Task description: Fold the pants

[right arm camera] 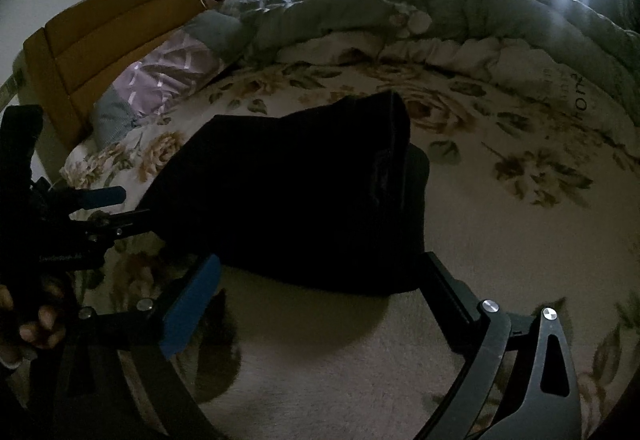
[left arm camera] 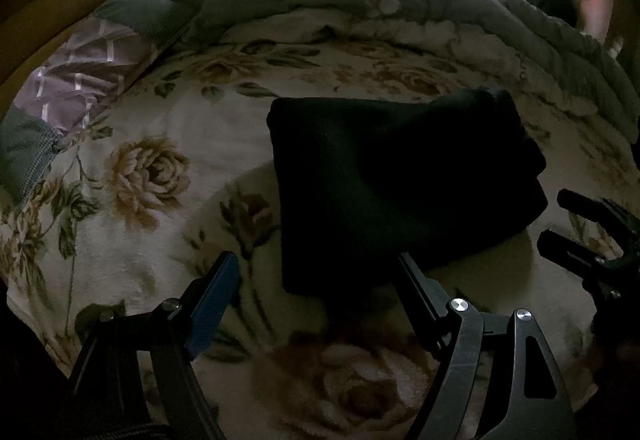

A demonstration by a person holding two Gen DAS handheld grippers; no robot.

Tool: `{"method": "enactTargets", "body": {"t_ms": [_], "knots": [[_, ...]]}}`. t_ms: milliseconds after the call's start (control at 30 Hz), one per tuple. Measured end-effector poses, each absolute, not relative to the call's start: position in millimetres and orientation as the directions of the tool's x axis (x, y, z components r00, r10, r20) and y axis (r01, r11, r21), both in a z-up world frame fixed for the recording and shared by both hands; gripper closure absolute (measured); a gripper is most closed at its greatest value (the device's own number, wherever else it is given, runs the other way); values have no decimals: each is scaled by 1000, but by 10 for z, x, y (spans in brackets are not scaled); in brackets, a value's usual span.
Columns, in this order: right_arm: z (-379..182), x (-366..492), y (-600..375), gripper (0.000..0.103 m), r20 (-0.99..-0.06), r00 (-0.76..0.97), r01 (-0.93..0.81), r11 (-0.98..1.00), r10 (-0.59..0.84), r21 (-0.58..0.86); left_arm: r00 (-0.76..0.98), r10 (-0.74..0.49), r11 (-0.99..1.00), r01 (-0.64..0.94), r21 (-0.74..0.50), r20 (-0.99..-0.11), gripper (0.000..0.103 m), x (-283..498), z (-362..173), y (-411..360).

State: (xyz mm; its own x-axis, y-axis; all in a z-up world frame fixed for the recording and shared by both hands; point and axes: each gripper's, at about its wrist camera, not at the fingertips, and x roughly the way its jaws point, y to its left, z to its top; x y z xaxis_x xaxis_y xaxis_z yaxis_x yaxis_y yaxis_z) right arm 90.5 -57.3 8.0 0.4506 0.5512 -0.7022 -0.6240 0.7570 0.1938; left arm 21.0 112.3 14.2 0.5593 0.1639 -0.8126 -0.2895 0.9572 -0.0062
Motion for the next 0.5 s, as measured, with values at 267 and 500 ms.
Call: {"method": "enactTargets", "body": {"t_ms": [267, 500], "knots": [[60, 894, -571, 5, -701, 450, -627, 755, 553, 194, 559, 168, 958, -285, 2, -812, 24, 205, 113, 1101], [42, 868, -547, 5, -694, 448, -635, 747, 564, 197, 566, 168, 961, -278, 5, -807, 24, 183, 111, 1090]]}}
